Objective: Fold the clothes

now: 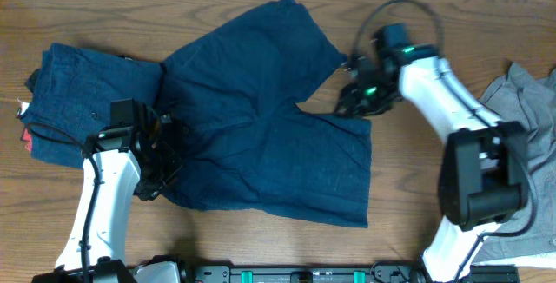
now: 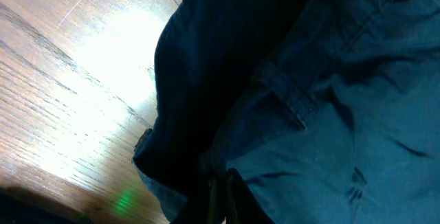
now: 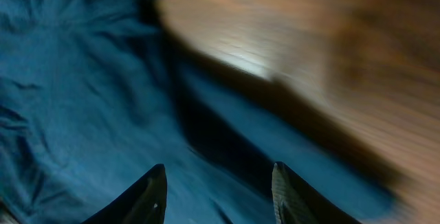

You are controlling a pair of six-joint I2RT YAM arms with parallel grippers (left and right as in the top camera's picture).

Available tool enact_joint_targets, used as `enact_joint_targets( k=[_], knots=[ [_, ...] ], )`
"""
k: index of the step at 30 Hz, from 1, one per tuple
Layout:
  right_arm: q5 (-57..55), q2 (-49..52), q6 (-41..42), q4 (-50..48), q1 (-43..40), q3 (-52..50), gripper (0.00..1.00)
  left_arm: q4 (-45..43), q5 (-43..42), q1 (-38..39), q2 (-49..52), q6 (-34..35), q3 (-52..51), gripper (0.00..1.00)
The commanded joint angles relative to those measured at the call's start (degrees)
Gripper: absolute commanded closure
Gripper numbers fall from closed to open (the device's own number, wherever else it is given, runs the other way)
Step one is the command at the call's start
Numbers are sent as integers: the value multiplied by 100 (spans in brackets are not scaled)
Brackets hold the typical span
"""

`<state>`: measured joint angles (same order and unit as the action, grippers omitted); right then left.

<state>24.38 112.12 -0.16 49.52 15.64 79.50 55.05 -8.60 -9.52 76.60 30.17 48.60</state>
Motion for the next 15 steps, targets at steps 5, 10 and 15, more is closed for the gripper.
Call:
enact_joint_targets(
  k=[5, 10, 15],
  knots=[
    [-1458, -20, 553, -632, 986, -459, 43, -9, 24, 28, -24, 46, 48, 93],
    [-1926, 181, 750, -868, 1147, -592, 89, -11, 24, 28, -24, 50, 48, 93],
    [-3126, 260, 1552, -850, 1005, -741, 99, -127, 22, 90, -24, 48, 48, 94]
  ],
)
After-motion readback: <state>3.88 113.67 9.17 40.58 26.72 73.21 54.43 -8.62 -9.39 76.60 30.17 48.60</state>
